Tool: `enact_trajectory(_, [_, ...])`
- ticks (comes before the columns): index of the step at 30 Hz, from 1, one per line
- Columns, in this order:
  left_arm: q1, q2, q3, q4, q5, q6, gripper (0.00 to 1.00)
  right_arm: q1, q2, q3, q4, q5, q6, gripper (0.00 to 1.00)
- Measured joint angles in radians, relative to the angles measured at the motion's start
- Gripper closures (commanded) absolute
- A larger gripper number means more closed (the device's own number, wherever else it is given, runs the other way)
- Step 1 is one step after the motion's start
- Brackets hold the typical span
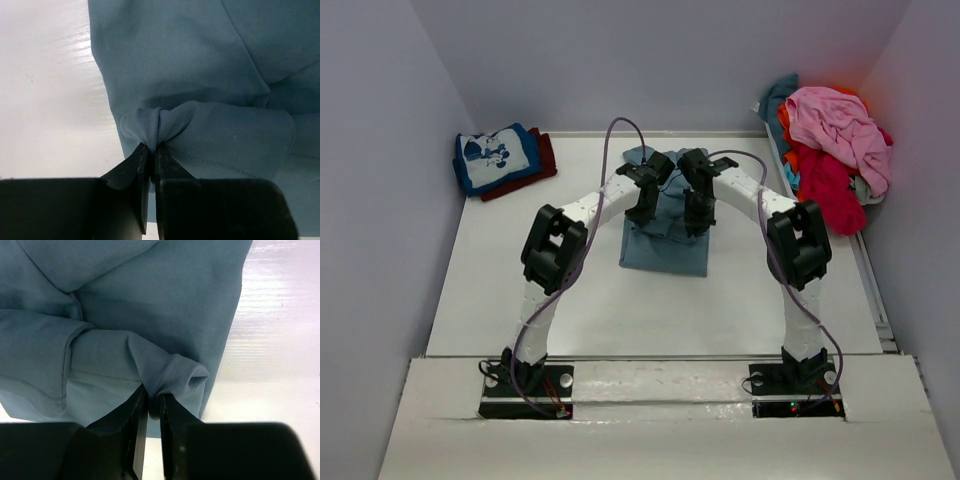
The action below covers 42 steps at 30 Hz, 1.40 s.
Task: Fold and stack the t-shirts
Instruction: Fold the folded rectangular tshirt in 1/3 of the way
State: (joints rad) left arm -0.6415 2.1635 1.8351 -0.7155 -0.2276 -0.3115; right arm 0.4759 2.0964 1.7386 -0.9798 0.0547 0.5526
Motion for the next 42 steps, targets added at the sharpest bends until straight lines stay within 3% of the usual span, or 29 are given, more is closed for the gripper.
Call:
enact_trajectory(10, [0.002, 0.043, 0.031, -0.009, -0.003, 0.001, 0.8, -0.026, 0.059, 0.08, -0.01, -0.003, -0.006, 0.75])
enact_trajectory(13, [0.002, 0.067, 0.07, -0.018, -0.006, 0.005, 0.58, -0.035, 0.085, 0.113, -0.019, -0.003, -0.008, 0.71])
enact_trajectory(16, [0.002, 0.079, 0.095, -0.024, -0.012, 0.011, 0.41, -0.039, 0.111, 0.149, -0.031, -0.003, -0.01, 0.59])
enact_trajectory(21, [0.008, 0.082, 0.126, -0.034, -0.024, 0.016, 0.19, -0.045, 0.131, 0.185, -0.036, -0.003, -0.019, 0.47])
enact_trajectory(35, [0.015, 0.063, 0.127, -0.033, -0.042, 0.01, 0.16, -0.05, 0.131, 0.291, -0.101, 0.044, -0.021, 0.46])
enact_trajectory(42, [0.014, -0.072, -0.006, -0.036, -0.043, -0.005, 0.16, -0.05, -0.028, 0.142, -0.113, 0.043, -0.006, 0.47])
